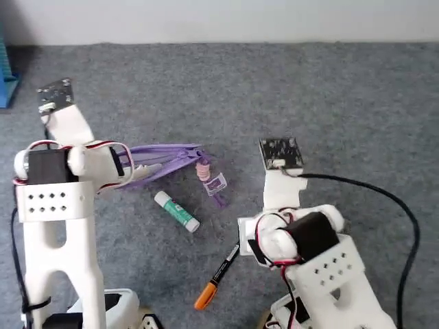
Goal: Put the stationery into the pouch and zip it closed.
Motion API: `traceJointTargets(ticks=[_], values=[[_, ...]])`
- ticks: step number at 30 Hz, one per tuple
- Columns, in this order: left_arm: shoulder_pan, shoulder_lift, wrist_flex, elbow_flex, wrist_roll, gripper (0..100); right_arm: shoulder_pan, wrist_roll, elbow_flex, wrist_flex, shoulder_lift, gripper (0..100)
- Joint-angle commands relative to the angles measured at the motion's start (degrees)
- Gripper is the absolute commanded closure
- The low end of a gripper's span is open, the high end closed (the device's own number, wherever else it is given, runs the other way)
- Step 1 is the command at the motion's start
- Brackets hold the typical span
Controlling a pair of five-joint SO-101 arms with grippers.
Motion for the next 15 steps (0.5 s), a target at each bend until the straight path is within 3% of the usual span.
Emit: traceJointTargets(ticks=[1,8,15], values=[[-5.0,1.3,1.2,-0.1,0.5,99,-1.0,-2.5,4.8,-1.9,-0.4,85.1],[-8.3,1.3,1.2,-0.1,0.5,99,-9.5,-4.6,10.5,-11.0,-0.4,85.1],[-8.5,1.3,1.2,-0.1,0.5,99,-11.3,-4.2,18.4,-22.3,-0.4,85.1]])
